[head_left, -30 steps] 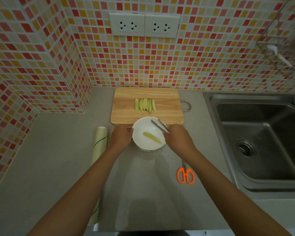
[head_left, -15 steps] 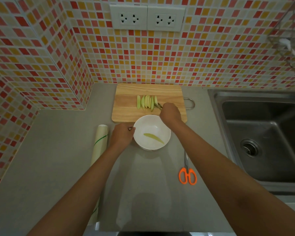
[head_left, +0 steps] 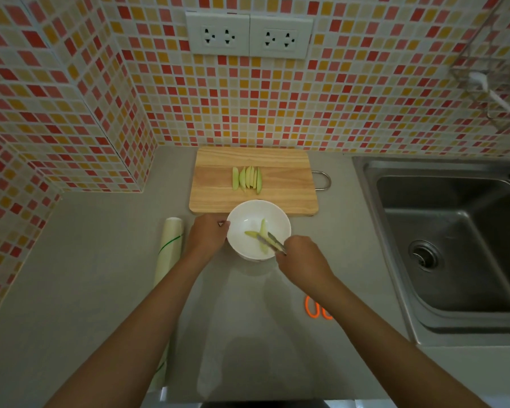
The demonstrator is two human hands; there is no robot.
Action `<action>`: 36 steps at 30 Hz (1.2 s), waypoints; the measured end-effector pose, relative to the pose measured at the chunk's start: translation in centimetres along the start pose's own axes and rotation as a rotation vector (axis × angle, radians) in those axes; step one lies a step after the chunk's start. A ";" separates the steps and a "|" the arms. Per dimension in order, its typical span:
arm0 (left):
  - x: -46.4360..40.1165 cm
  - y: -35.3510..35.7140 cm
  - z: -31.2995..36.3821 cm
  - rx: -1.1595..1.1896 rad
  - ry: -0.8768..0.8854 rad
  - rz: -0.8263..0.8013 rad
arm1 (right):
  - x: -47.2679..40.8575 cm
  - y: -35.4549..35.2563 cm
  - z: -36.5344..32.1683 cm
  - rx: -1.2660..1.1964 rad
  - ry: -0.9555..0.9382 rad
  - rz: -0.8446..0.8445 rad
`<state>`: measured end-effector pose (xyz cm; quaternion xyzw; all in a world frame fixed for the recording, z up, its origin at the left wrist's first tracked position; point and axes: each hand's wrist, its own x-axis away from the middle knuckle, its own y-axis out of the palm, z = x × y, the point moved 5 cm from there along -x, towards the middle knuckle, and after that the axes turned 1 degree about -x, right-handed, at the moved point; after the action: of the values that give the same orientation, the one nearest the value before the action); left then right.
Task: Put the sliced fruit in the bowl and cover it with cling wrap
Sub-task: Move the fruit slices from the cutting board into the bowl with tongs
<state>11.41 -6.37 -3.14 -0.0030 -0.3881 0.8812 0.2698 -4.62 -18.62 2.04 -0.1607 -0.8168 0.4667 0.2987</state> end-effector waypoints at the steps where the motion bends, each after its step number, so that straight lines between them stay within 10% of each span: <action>1: 0.0 0.0 0.0 -0.007 0.002 0.002 | -0.4 -0.6 -0.3 -0.015 -0.016 0.047; 6: 0.1 -0.1 0.1 0.001 0.007 0.009 | -5.5 -4.2 -1.9 -0.178 0.011 0.248; 36: -0.4 0.1 0.1 -0.003 -0.023 -0.004 | -14.0 -1.6 -4.2 -0.114 0.038 0.188</action>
<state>11.69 -6.66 -3.22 0.0074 -0.3924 0.8802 0.2670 8.87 -24.20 0.32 -0.2620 -0.8176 0.4423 0.2593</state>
